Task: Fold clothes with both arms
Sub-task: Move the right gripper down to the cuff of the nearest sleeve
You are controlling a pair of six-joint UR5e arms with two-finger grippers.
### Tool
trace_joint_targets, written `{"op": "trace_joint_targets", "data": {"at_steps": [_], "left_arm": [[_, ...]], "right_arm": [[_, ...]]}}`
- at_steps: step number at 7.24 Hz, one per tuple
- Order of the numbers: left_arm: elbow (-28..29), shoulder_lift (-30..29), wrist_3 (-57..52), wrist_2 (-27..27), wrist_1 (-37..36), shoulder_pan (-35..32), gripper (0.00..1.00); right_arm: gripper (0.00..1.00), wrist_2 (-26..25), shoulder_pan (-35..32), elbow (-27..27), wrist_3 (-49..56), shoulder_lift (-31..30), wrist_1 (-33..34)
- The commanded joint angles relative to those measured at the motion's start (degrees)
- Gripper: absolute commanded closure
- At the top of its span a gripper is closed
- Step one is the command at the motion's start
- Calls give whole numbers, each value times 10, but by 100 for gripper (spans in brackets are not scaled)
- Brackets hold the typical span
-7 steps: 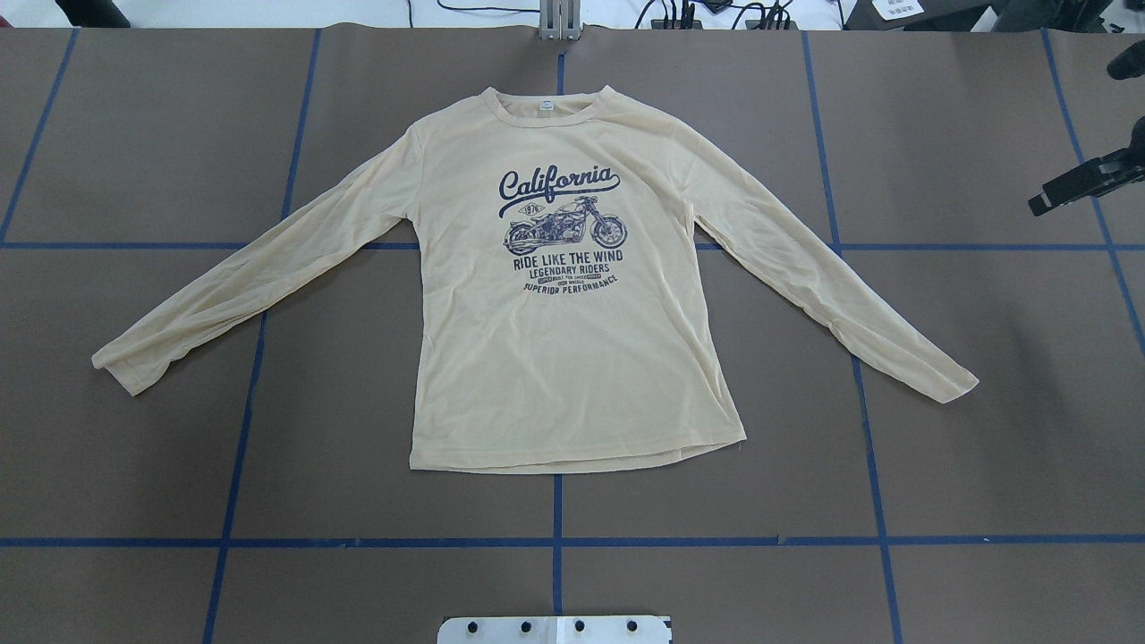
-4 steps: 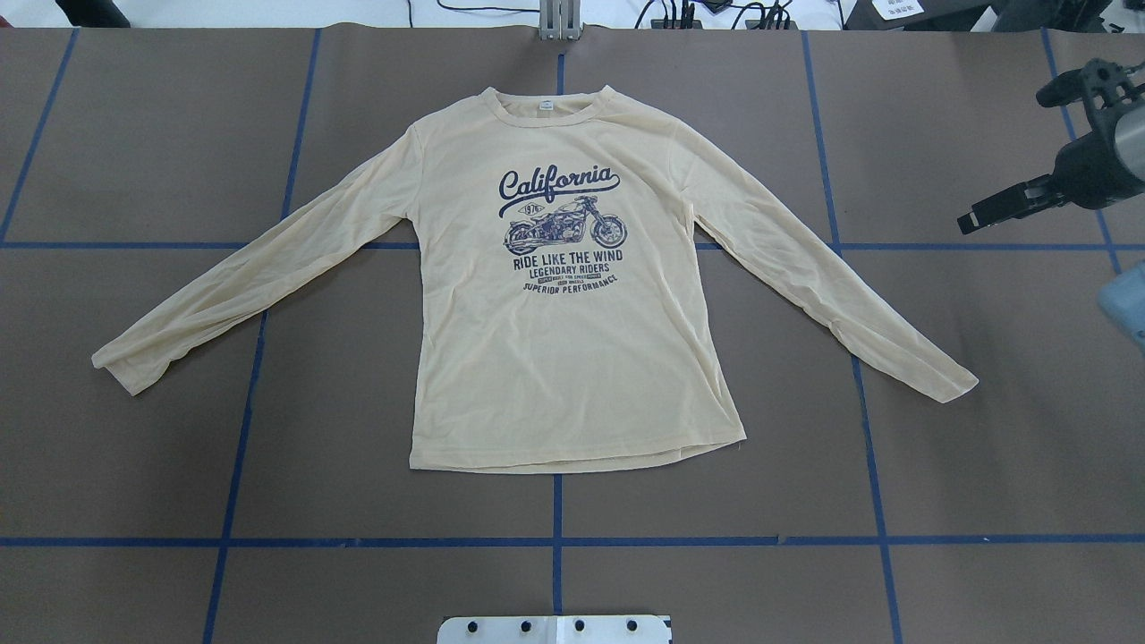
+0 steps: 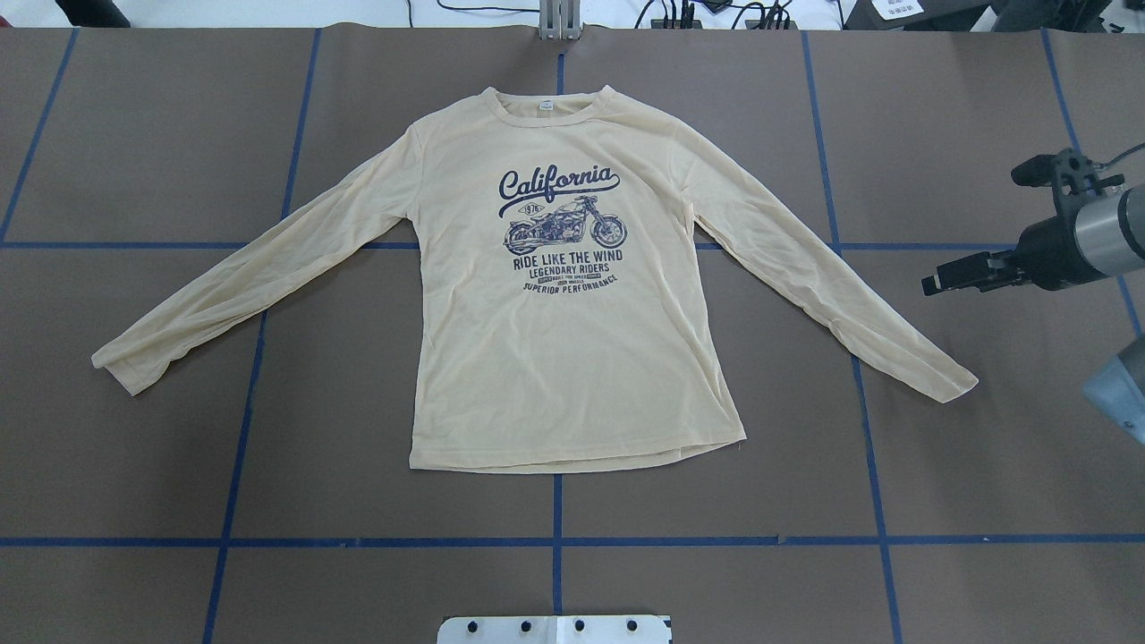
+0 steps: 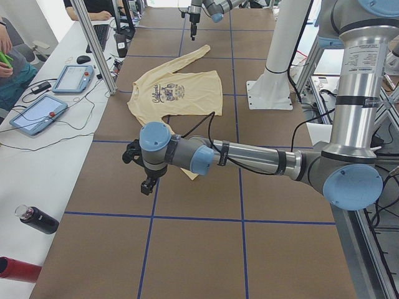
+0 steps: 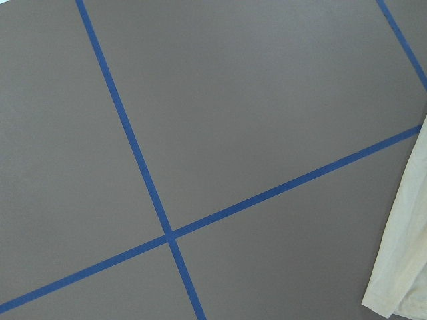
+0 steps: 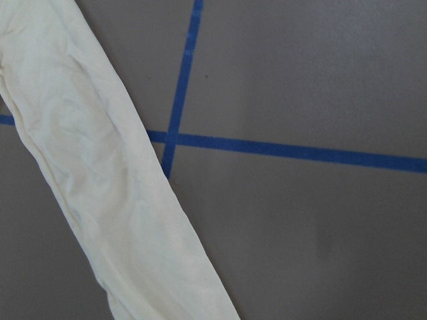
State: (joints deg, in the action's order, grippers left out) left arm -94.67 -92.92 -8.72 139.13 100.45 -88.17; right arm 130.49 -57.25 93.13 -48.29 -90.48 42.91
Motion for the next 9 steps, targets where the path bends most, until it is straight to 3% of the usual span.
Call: {"op": "trace_joint_targets", "data": {"at_steps": [1,9], "left_arm": [[-2,0,0,1,0,-1,0],[0,1,0,14,-1,-2,0]], "right_arm": [[1,-1,25,-5,-6,-18,-6],[3,10,72,-5,-6,-54,0]]}}
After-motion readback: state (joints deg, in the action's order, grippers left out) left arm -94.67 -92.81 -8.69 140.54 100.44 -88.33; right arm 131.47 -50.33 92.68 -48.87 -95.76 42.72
